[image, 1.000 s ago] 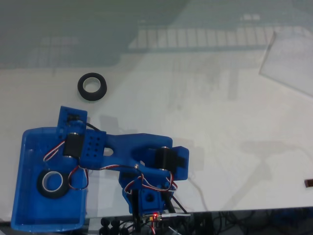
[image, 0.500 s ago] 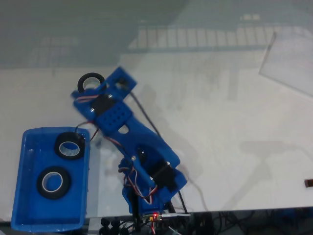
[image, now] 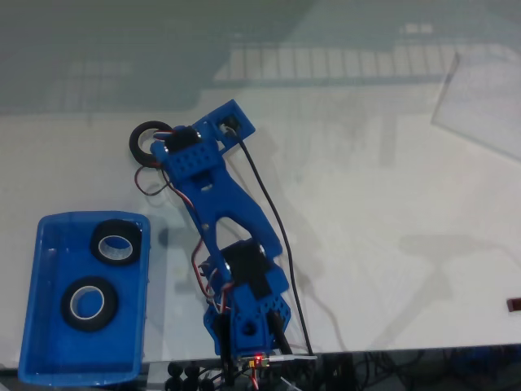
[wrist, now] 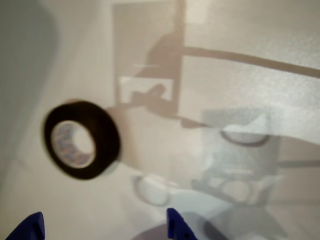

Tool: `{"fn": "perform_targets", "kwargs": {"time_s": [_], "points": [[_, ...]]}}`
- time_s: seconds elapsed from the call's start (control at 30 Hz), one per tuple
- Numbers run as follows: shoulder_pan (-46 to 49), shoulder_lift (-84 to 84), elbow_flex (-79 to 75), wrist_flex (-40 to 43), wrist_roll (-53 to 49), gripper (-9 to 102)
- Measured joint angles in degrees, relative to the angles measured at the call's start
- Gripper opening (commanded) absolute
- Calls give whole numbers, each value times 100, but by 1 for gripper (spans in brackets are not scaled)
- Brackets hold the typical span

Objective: Grasp all tape and put them in the bin.

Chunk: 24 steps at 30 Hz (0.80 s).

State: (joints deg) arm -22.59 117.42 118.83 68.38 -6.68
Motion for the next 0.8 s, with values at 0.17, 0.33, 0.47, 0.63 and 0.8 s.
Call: {"fn": "perform_targets", "kwargs": {"time_s": [0.17, 0.33, 0.47, 0.63, 0.8], "points": [[0, -967, -431, -44, -26, 32], [-62, -1881, -1143, -44, 44, 32], [-62, -2575, -1775, -9, 97, 31], [-97, -3401, -2566, 176, 105, 31], [-246, -4087, -3032, 211, 105, 31]]}}
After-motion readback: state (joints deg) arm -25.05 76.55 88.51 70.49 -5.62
